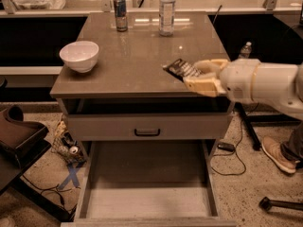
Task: Place rxbar chocolate into middle drawer
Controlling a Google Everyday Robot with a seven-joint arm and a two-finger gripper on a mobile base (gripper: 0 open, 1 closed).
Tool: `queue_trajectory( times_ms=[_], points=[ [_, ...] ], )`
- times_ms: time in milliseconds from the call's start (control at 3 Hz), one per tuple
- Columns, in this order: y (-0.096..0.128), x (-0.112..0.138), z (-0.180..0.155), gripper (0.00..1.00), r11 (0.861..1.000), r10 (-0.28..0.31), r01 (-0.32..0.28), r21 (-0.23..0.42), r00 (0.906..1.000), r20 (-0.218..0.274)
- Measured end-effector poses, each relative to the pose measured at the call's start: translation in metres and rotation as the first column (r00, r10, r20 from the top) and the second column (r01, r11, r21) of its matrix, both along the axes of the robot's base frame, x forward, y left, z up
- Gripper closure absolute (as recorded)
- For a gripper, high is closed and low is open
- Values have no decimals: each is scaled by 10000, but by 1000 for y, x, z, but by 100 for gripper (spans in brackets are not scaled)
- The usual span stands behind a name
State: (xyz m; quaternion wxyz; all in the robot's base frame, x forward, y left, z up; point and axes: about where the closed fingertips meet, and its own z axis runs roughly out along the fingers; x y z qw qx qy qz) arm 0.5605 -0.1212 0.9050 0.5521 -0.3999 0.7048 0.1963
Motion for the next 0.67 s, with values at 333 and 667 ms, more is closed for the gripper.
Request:
queue_trajectory(
  times_ms=[333,667],
  points=[
    [-47,-59,-38,100,9992,-388,386,-41,9960,-809],
    [-73,-81,-67,100,9981,-607,610,-14,9897,-1293]
  ],
)
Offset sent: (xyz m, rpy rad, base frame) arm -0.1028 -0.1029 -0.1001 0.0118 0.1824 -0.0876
